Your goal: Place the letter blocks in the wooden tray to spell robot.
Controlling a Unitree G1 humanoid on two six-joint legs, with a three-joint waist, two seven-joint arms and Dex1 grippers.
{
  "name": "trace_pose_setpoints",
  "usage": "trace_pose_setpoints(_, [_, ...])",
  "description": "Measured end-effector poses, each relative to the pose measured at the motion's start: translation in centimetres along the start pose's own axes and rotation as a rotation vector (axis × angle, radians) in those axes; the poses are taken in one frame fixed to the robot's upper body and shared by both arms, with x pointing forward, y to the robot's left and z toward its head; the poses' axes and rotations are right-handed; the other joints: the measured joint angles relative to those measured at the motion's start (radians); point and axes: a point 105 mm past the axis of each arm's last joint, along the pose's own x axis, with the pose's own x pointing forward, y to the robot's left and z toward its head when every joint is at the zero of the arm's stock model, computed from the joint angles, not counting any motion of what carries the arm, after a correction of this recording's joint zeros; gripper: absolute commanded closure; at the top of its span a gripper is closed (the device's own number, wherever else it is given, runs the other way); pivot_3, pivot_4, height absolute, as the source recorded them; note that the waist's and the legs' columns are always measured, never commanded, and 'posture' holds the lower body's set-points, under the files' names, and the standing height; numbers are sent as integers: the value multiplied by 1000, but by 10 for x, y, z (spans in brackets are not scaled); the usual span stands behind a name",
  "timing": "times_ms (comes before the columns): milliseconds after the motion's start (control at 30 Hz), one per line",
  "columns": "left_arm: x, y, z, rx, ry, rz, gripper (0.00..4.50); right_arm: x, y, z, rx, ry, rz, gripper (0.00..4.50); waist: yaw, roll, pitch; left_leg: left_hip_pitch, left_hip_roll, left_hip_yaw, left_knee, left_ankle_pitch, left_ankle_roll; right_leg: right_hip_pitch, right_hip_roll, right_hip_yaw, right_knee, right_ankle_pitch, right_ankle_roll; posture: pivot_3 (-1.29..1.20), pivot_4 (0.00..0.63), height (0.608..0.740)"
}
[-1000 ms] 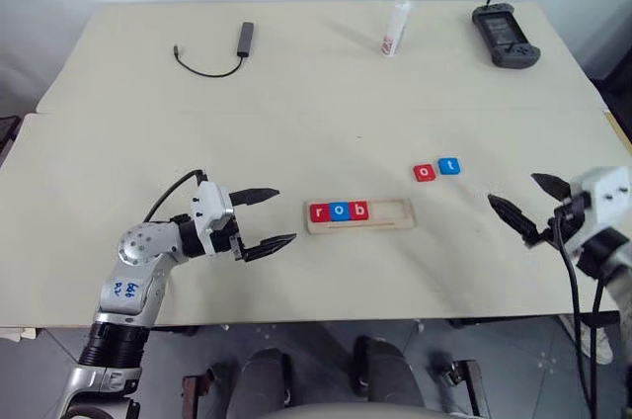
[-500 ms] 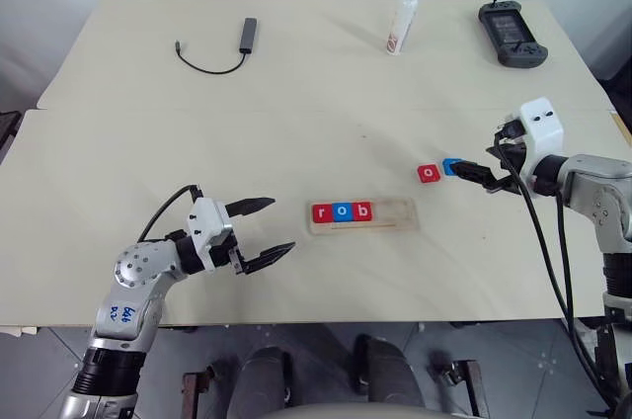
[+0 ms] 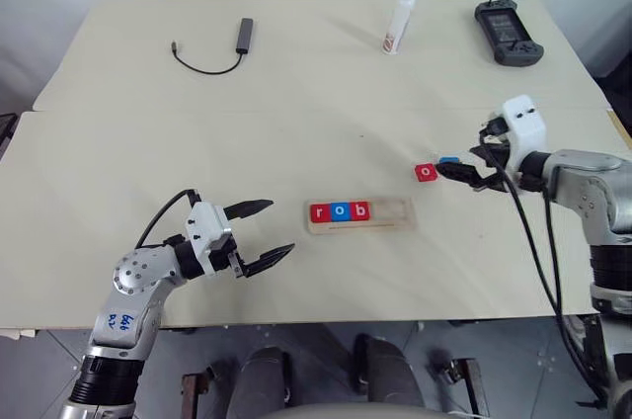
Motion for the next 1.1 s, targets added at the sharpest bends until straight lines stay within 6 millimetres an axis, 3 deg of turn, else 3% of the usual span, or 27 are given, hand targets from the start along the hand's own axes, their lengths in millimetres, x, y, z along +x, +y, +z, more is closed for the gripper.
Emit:
trace_pose_setpoints(267, [1,1,2,5,-4,-3,0,28,23,-14,21,45,-5,22,2,0,0,-1,0,0,0,0,0,0,0,0,0,0,0,0,150,740])
trace_pose_setpoints(467, [1,0,1,4,-2,-1,0,31,16,-19,14,47,-59,22,0,0,0,0,0,0,0,0,0,0,0,-1,0,0,0,0,150,740])
trace_pose_setpoints(600, [1,1,1,4,-2,5,0,33,13,-20,13,49,-89,944,1,0,0,0,0,0,0,0,0,0,0,-1,0,0,0,0,150,740])
trace_pose_setpoints(800, [1,1,1,4,-2,9,0,34,11,-23,32,55,-106,3029,-1,0,0,0,0,0,0,0,0,0,0,-1,0,0,0,0,150,740])
trace_pose_setpoints(1100, [1,1,2,8,-3,7,0,29,28,-22,12,35,-34,3029,0,0,0,-1,0,0,0,0,0,0,0,-1,0,0,0,0,150,740])
